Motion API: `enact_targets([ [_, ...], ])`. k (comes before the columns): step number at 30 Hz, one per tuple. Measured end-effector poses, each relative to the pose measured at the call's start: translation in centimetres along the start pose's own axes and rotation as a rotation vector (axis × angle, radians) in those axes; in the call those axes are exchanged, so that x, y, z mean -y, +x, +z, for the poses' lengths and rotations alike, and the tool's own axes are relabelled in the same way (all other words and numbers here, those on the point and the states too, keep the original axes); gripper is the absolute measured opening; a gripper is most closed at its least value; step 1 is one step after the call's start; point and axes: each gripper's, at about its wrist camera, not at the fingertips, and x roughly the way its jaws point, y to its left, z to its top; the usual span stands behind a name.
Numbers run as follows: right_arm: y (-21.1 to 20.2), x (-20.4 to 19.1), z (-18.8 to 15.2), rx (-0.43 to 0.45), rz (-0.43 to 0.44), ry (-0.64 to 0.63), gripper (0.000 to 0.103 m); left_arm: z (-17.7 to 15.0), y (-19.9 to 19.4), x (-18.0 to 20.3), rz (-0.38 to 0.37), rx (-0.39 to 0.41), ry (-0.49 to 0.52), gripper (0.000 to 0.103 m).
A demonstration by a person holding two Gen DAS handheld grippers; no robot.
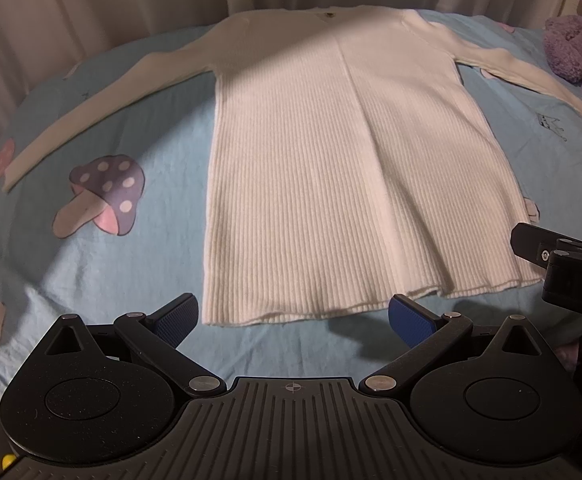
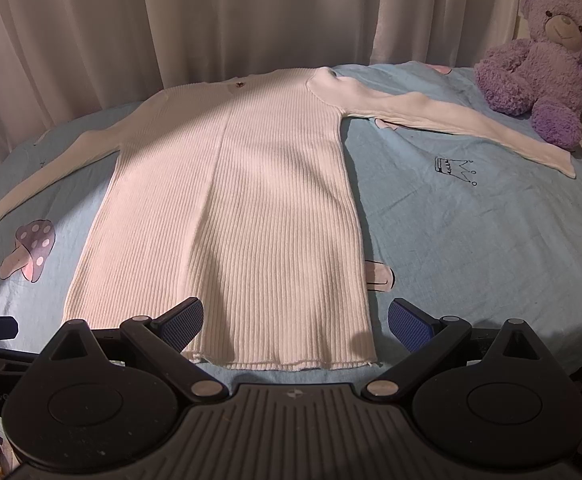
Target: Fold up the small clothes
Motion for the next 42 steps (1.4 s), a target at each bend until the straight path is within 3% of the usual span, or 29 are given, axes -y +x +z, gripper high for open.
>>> enact_targets([
  [42, 1.0, 0.2, 0.1, -0.023, 0.033, -0.012, 0.099, 0.1, 0.4, 0.3, -0.002, -0.032, -0.009, 0.103],
])
